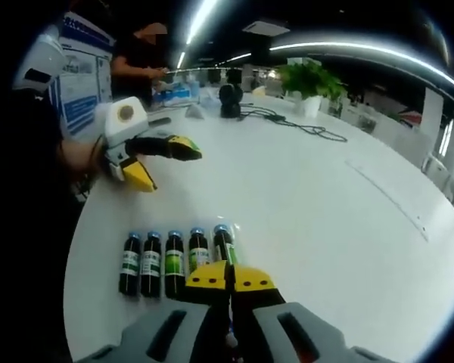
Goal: Grip medicine bottles put into box
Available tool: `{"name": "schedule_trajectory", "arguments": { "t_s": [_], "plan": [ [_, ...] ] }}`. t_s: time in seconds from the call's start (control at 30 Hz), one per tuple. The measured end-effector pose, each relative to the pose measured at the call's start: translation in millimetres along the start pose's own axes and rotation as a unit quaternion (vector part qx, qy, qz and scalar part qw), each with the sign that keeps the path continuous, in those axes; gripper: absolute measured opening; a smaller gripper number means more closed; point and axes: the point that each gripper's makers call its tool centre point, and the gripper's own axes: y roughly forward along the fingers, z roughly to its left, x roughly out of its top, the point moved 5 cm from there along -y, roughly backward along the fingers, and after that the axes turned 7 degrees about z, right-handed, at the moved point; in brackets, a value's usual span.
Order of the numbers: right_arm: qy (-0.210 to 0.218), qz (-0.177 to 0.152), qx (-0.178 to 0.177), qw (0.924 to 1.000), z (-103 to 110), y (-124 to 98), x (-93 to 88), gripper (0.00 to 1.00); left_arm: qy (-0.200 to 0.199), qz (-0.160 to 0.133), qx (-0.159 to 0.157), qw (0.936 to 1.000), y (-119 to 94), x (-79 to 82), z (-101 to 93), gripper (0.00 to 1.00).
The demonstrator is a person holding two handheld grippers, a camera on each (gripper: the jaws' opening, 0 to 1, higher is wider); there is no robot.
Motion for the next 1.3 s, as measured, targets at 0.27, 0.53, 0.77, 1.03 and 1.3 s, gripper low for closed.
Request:
{"name": "schedule_trajectory", "arguments": {
  "t_s": [0.27,0.53,0.77,1.03,1.3],
  "plan": [
    [0.007,-0.01,0.01,0.9999,11,-5,14.2,0.08,-0.001,-0.004,-0.001,1.0,-1,0.9,0.1,0.33],
    [0.009,0.015,0.029,0.9994,28,-6,18.7,0.2,-0.001,-0.008,-0.002,1.0,-2,2.4,-0.9,0.33],
    [-0.012,0.058,0.041,0.9974,33,-8,23.7,0.29,0.0,-0.013,-0.002,0.9999,-3,3.7,-0.9,0.33],
    [-0.023,0.11,0.068,0.9913,46,-4,30.5,0.33,0.0,-0.021,-0.006,0.9998,-4,6.1,-3.2,0.33],
    [-0.067,0.181,0.066,0.9789,50,8,32.7,0.34,0.005,-0.027,-0.012,0.9996,-5,7.9,-5.6,0.33]
  ]
}}
